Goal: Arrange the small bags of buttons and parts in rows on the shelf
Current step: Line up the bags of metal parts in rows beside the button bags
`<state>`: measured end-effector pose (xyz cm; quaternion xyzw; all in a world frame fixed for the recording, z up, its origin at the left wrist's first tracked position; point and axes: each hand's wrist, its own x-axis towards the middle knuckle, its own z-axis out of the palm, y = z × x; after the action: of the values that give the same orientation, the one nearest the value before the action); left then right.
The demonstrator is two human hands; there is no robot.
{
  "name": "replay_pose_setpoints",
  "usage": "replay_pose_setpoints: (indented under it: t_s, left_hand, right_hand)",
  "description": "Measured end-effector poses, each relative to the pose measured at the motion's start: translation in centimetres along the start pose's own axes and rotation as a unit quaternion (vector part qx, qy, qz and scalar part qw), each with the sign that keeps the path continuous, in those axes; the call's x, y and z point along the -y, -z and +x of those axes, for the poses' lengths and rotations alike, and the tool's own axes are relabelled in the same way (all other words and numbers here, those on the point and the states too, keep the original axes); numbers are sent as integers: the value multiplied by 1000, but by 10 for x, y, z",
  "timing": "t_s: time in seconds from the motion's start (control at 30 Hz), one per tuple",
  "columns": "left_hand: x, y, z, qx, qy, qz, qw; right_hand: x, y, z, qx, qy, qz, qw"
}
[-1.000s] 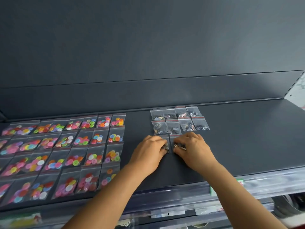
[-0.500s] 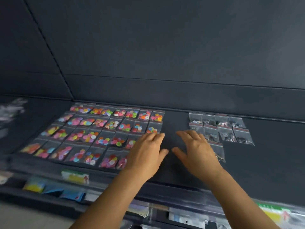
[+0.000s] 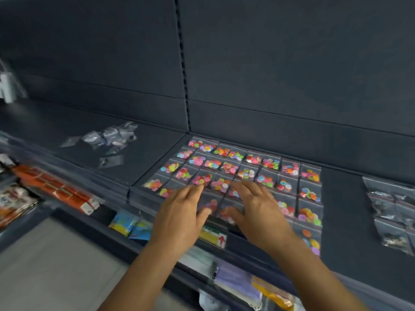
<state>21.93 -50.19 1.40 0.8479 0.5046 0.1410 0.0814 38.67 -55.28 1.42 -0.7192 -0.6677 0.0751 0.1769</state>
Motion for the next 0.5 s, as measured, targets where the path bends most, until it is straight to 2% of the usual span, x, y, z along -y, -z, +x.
replay_pose_setpoints:
  t_s: [0.27, 0.5]
  left_hand:
    - [124, 39, -1, -20, -1, -6, 1000]
    - [204, 58, 1, -33, 20, -24, 999]
  right_hand:
    - [116, -55, 62, -8, 19, 20, 1000]
    - [182, -86, 96, 14, 30, 34, 999]
